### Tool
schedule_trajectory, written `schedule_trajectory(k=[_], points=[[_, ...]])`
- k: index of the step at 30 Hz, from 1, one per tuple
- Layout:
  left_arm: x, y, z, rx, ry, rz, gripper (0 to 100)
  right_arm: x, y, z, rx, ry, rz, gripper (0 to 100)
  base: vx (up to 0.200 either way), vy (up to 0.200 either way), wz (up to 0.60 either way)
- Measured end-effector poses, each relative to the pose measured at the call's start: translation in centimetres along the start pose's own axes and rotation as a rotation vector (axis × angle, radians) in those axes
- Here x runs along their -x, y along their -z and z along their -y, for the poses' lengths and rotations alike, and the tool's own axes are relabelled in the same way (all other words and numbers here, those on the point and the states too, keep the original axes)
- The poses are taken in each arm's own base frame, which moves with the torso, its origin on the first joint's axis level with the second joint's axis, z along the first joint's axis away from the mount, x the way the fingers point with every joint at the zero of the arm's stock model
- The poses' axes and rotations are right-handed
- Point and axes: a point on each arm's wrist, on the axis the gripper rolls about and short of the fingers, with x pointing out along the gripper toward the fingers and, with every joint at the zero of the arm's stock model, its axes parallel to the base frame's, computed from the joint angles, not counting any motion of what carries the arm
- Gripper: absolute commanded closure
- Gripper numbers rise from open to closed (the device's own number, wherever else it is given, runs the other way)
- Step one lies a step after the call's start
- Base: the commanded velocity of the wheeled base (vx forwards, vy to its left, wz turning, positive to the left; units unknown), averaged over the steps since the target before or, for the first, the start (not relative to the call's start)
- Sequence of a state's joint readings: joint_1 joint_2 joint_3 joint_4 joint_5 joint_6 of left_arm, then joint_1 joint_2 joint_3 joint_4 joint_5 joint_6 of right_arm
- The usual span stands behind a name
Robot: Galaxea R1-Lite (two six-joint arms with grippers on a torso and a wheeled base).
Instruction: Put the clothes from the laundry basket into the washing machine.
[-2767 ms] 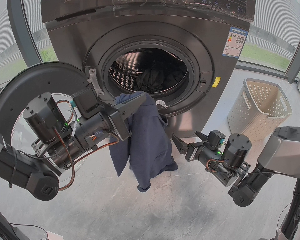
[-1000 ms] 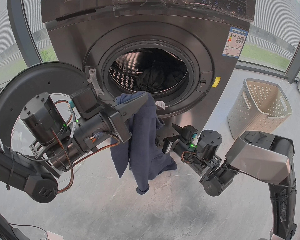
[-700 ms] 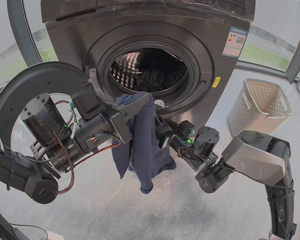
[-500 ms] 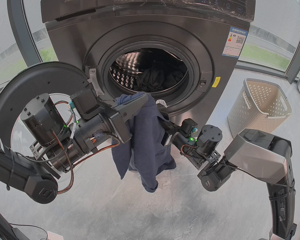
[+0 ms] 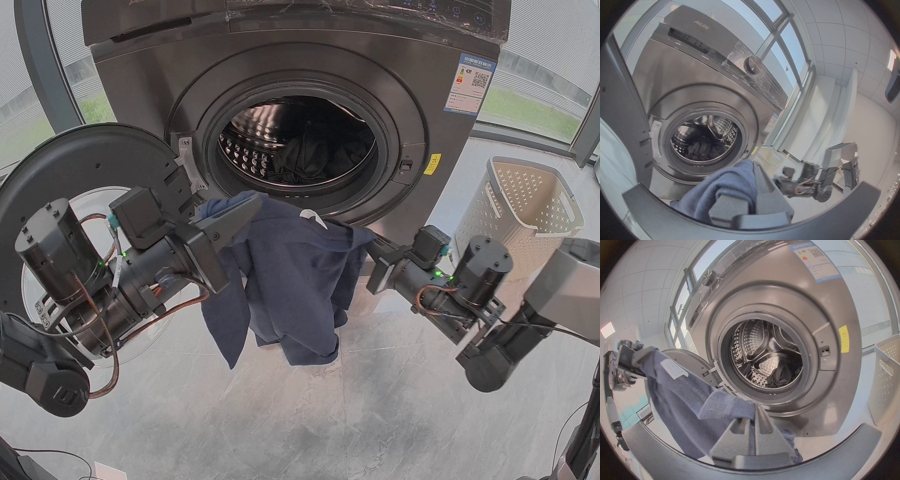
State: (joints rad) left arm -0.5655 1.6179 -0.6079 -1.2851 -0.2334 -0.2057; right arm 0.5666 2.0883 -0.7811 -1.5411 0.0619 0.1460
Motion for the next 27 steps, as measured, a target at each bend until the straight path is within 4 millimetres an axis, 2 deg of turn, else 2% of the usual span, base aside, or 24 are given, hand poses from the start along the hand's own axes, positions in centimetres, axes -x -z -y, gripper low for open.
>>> schedule_trajectory(k=[4,11,17,27], points=[[1.2,-0.4,-0.3,-0.008,-0.057,0.009,100,3.2,-2.0,-0.7,-0.015,-0.008,-0.017,100,0.0,0.0,0.0],[2.9,-0.5,-1.1,-0.023,-0.149,0.011,100,6.1,-5.5,-1.5,-0.052,-0.016,0.043,100,0.0,0.0,0.0],[3.0,-1.0,-1.6,-0.047,-0.184,0.031,100,6.8,-7.7,-2.0,-0.043,-0.028,0.115,100,0.0,0.0,0.0],[3.3,-1.6,-3.2,-0.088,-0.263,0.06,100,6.7,-9.5,-2.1,-0.016,0.018,0.19,100,0.0,0.0,0.0]])
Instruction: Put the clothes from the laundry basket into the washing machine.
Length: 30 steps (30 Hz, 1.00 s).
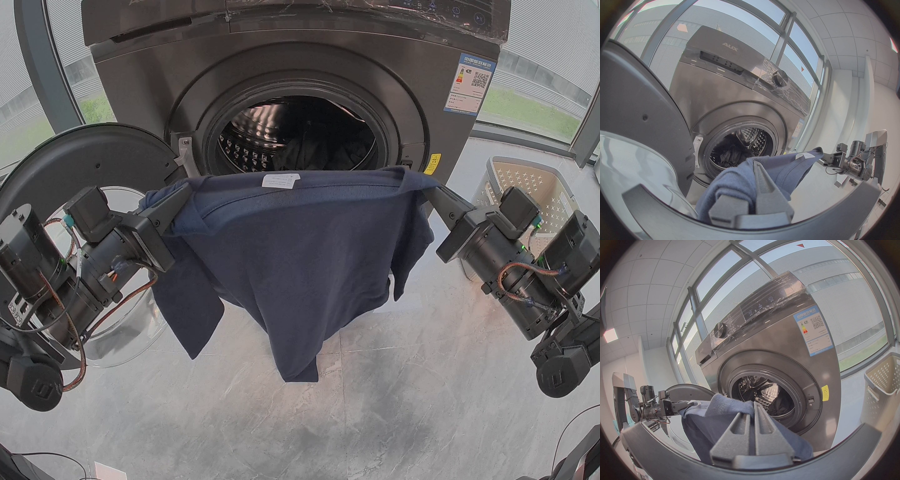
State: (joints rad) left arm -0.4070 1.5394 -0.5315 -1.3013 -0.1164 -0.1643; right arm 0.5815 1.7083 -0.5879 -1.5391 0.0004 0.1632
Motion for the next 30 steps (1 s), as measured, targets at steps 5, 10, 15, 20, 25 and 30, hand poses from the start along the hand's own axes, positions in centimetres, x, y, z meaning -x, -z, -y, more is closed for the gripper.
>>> schedule_trajectory(k=[5,10,15,20,25,30], points=[[0.0,-0.4,-0.2,-0.007,-0.009,0.03,100,0.0,-0.7,-0.1,0.0,-0.003,0.024,100,0.0,0.0,0.0],[-0.1,-0.4,0.1,-0.005,0.002,0.038,100,0.1,-0.9,-0.2,0.0,-0.003,0.03,100,0.0,0.0,0.0],[-0.2,-0.3,1.1,0.009,0.039,0.036,100,0.3,-1.4,-0.3,0.001,-0.006,0.041,100,0.0,0.0,0.0],[-0.5,-0.2,2.7,0.029,0.102,0.034,100,0.6,-1.8,-0.4,0.006,-0.011,0.052,100,0.0,0.0,0.0],[-1.5,0.2,4.2,0.047,0.159,0.024,100,0.8,-0.7,-0.7,0.002,-0.02,0.008,100,0.0,0.0,0.0],[-3.2,0.1,5.4,0.06,0.206,0.048,100,0.5,1.7,-0.9,-0.01,-0.038,-0.071,100,0.0,0.0,0.0]])
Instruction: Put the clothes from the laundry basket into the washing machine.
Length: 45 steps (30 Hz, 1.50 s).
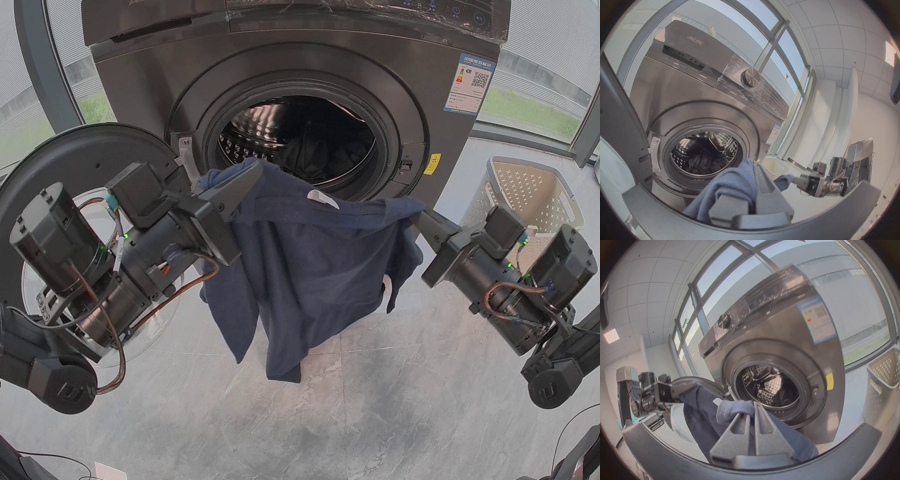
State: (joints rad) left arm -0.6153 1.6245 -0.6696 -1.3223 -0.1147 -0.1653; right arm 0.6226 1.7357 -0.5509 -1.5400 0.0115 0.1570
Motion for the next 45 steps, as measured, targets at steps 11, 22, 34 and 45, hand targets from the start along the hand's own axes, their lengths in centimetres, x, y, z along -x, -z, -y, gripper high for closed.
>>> schedule_trajectory(k=[11,22,34,45], points=[[-1.9,0.5,0.9,0.016,0.039,0.009,100,-1.8,7.9,-0.1,-0.002,-0.014,-0.212,0,0.0,0.0,0.0],[-2.0,0.5,1.5,0.023,0.062,0.014,100,-3.3,14.1,-1.8,-0.014,-0.075,-0.328,0,0.0,0.0,0.0],[-1.9,0.3,1.4,0.019,0.063,0.02,100,-2.6,13.6,0.4,0.008,-0.007,-0.342,0,0.0,0.0,0.0],[-1.7,0.1,1.4,0.019,0.063,0.026,100,-1.0,11.1,2.1,0.05,0.011,-0.333,0,0.0,0.0,0.0]])
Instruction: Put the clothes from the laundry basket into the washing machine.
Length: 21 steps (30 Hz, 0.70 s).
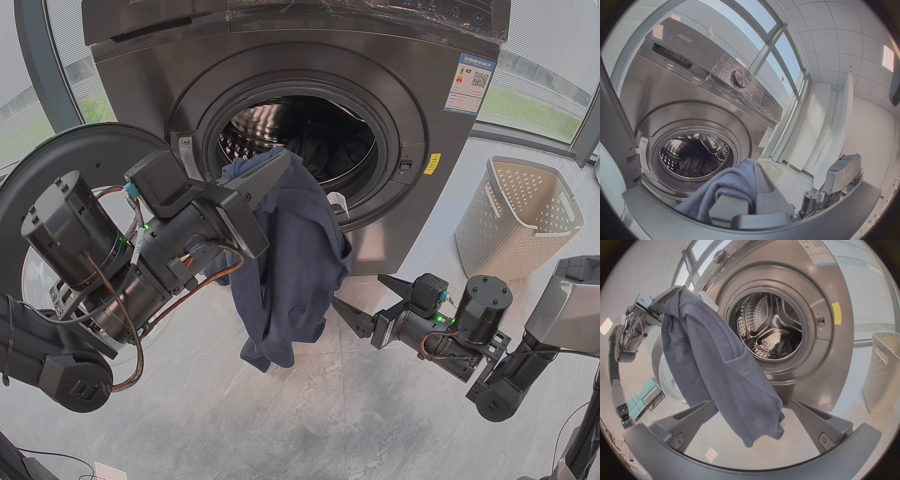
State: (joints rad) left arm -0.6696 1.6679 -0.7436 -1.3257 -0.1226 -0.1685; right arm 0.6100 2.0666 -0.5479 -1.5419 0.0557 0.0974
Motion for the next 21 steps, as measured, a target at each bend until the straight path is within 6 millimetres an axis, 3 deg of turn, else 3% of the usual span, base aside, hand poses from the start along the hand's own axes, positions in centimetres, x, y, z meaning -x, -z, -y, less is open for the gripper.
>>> schedule_trajectory(k=[7,14,21], points=[[0.1,-0.2,0.2,0.002,0.003,0.002,100,-3.9,0.0,1.4,0.016,-0.083,0.075,0,0.0,0.0,0.0],[0.2,-0.4,0.2,0.002,0.004,0.004,100,-6.6,2.0,1.9,0.019,-0.201,0.066,0,0.0,0.0,0.0],[0.1,-0.3,0.2,0.001,-0.001,-0.003,100,-6.4,2.8,-1.4,-0.023,-0.299,0.032,0,0.0,0.0,0.0]])
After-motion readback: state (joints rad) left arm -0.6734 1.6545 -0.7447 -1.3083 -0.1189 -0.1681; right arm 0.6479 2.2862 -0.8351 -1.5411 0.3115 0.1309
